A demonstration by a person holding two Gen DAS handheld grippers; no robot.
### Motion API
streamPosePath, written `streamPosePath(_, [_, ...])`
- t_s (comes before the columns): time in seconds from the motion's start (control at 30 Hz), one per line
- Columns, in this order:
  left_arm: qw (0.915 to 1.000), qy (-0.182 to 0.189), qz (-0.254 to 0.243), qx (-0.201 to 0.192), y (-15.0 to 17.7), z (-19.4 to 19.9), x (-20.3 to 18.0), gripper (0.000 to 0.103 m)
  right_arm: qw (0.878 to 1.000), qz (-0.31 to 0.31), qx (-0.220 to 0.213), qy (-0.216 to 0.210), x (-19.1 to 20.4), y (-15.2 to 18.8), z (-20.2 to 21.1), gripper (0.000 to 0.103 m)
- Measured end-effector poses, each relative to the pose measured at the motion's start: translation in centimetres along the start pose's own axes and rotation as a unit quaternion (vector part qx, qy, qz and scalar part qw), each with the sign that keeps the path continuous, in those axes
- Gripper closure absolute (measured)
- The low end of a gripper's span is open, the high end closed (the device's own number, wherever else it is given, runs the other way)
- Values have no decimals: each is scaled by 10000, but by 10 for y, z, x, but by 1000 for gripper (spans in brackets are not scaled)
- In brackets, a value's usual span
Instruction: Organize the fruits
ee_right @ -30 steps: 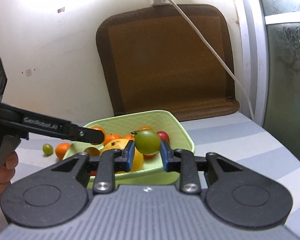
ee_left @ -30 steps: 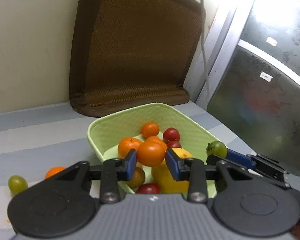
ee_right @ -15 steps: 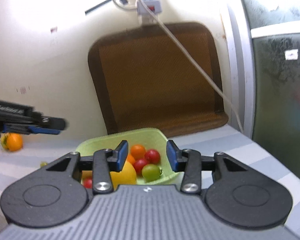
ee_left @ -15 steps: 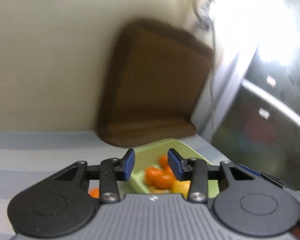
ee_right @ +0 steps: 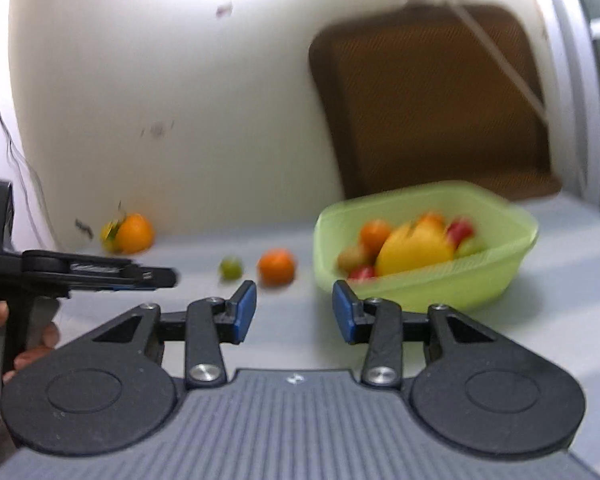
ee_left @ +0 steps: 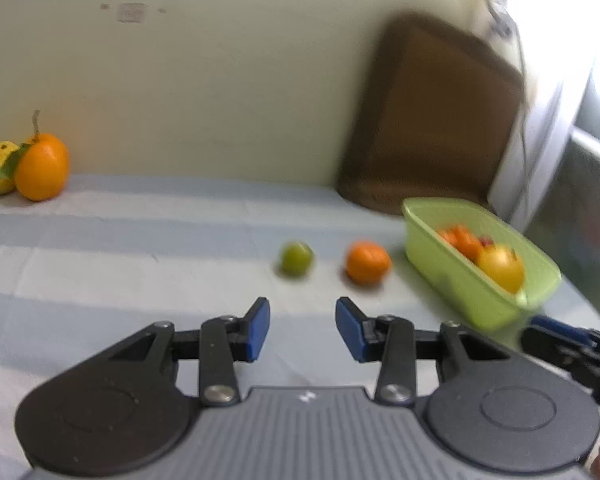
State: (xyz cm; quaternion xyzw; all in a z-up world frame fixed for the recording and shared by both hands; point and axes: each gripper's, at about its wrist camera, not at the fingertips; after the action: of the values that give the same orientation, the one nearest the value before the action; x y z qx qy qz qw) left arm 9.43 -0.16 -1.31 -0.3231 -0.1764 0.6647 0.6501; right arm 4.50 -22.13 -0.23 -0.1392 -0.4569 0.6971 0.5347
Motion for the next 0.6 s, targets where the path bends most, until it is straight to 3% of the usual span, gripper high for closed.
streamPosePath(0.1, [9995, -53, -309, 76, 8, -6, -27, 63, 9992, -347, 207, -15, -3, 9, -2, 58])
streamPosePath(0.23, [9981, -101, -604, 72, 18, -8, -51, 62, 9970, -694, 171, 296, -13, 18, 6, 58])
streamPosePath(0.6, [9966, -611, -535, 154, 32, -20, -54, 60, 9935, -1090, -81, 330, -23, 29, 19, 58])
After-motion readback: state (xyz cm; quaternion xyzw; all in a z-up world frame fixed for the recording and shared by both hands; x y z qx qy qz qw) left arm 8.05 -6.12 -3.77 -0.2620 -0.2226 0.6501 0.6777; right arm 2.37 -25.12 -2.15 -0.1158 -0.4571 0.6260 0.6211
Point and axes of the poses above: each gripper's, at about its wrist camera, not at the fingertips, and z roughly against the way its jaws point, x to its left, y to its underside, and after that the axes turned 12 degrees about x, right-handed
